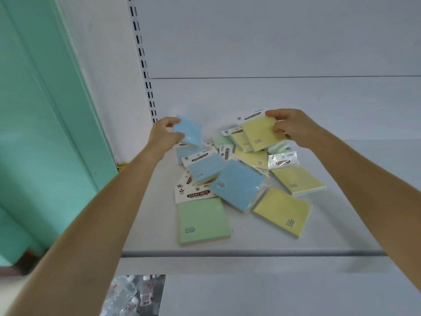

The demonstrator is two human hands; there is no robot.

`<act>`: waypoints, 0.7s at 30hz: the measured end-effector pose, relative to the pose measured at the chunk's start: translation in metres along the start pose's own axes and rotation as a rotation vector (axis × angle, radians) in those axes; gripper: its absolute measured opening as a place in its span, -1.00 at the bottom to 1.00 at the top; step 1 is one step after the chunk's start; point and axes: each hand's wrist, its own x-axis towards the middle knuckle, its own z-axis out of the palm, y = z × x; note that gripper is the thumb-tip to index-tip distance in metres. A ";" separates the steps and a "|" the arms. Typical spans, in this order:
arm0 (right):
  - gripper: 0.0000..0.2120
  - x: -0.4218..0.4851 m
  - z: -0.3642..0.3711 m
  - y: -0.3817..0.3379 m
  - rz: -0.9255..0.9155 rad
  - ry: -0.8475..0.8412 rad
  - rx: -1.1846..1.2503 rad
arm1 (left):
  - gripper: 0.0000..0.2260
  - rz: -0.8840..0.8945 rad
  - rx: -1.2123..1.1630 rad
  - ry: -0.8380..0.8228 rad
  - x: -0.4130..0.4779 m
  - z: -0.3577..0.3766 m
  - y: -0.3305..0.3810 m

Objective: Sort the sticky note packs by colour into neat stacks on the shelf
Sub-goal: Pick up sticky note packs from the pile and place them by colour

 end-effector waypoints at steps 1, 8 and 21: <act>-0.55 -0.003 -0.007 0.002 0.008 0.012 0.062 | -0.61 0.011 -0.037 0.008 -0.002 0.006 0.008; -0.52 -0.035 -0.100 0.043 0.029 0.112 0.294 | -0.53 0.031 -0.223 -0.153 -0.029 0.099 0.072; -0.53 -0.142 -0.388 0.196 0.136 0.361 0.276 | -0.51 0.066 -0.220 -0.590 -0.164 0.404 0.198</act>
